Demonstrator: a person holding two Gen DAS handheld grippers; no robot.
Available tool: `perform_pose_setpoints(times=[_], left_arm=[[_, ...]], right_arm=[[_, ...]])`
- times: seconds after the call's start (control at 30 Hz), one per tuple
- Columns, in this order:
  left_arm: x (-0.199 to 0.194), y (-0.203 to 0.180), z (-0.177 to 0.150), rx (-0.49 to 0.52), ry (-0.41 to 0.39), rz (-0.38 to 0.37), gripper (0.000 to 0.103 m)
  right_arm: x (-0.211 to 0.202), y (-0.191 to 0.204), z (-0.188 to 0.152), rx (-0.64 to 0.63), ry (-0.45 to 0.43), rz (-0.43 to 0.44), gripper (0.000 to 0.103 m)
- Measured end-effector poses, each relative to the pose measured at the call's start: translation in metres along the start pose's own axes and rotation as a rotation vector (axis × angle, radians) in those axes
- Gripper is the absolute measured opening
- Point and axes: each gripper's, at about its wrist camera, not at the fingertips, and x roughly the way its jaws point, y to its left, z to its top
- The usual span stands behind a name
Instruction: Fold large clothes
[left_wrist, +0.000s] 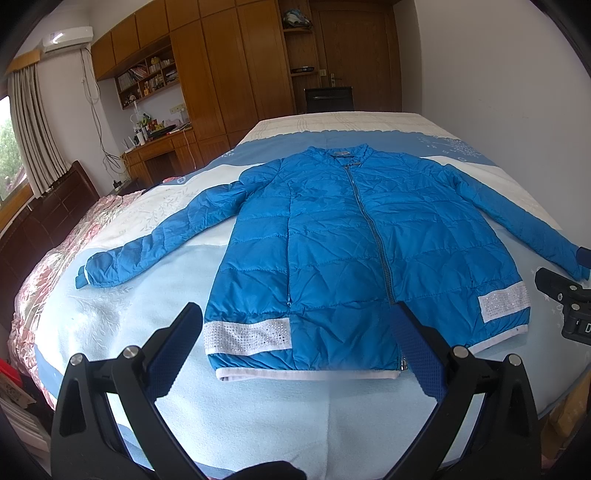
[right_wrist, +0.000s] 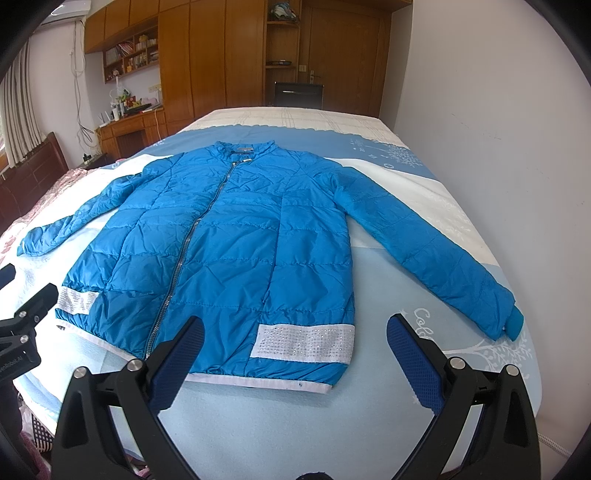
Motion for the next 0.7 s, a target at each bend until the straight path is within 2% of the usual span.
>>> perform_pose_setpoints(times=[0.7], left_arm=[[-0.0001,-0.0001,0.0000,0.001,-0.001,0.001,0.100]], right_arm=[[-0.0010,-0.0013,0.0008,-0.001,-0.002,-0.001,0.099]])
